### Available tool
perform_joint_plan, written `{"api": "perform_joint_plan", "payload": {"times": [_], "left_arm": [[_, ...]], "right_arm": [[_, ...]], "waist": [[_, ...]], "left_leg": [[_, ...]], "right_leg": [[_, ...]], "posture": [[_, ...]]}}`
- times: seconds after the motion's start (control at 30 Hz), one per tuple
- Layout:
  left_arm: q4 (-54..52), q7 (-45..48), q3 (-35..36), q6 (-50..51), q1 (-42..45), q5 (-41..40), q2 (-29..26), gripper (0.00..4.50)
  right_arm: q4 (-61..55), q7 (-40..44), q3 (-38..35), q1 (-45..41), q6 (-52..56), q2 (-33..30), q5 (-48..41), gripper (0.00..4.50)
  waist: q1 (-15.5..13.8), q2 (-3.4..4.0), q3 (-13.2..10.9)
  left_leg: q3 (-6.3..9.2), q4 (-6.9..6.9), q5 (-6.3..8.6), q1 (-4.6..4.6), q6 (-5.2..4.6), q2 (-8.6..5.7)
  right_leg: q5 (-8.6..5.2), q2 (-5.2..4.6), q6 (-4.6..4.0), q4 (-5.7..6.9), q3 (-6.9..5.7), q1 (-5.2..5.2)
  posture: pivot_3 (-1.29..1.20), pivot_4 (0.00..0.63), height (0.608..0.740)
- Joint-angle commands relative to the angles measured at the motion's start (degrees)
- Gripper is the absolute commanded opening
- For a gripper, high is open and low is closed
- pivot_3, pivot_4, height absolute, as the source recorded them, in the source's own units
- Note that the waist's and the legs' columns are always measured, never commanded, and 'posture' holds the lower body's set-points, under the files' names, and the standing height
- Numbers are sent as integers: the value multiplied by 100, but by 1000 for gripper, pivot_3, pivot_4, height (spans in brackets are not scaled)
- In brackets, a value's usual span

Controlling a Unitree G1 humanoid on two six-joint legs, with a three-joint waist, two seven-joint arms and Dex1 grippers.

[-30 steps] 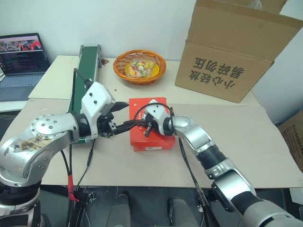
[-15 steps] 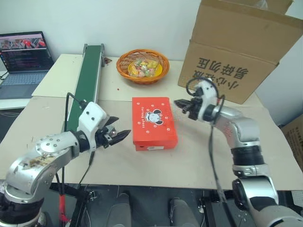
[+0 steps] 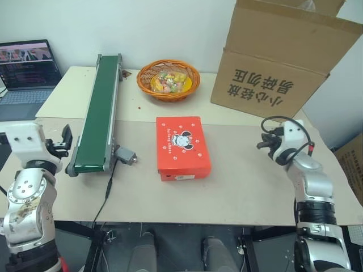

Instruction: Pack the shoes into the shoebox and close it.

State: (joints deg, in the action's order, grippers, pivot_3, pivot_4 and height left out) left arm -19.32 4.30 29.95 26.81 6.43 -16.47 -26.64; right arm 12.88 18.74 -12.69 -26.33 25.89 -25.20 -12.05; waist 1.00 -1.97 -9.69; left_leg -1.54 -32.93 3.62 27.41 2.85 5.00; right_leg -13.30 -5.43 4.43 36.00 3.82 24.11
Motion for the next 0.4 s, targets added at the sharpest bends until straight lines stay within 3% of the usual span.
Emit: {"api": "perform_joint_plan", "payload": {"times": [0.03, 0.4], "left_arm": [[3, 26, -72, -288, -1, 118, 56, 3391], [-296, 653, -513, -31, 10, -232, 55, 3391]], "right_arm": [[-166, -15, 58, -124, -179, 22, 35, 27], [-192, -27, 70, -88, -177, 33, 32, 27]], "waist": [[-7, 0, 0], [-21, 0, 0]], "left_leg": [[0, 0, 0, 3, 0, 0], [-1, 3, 0, 10, 0, 0]], "right_leg": [[1, 0, -2, 0, 0, 0], [1, 0, -2, 4, -1, -6]], "posture": [[0, 150, 721], [0, 150, 721]]}}
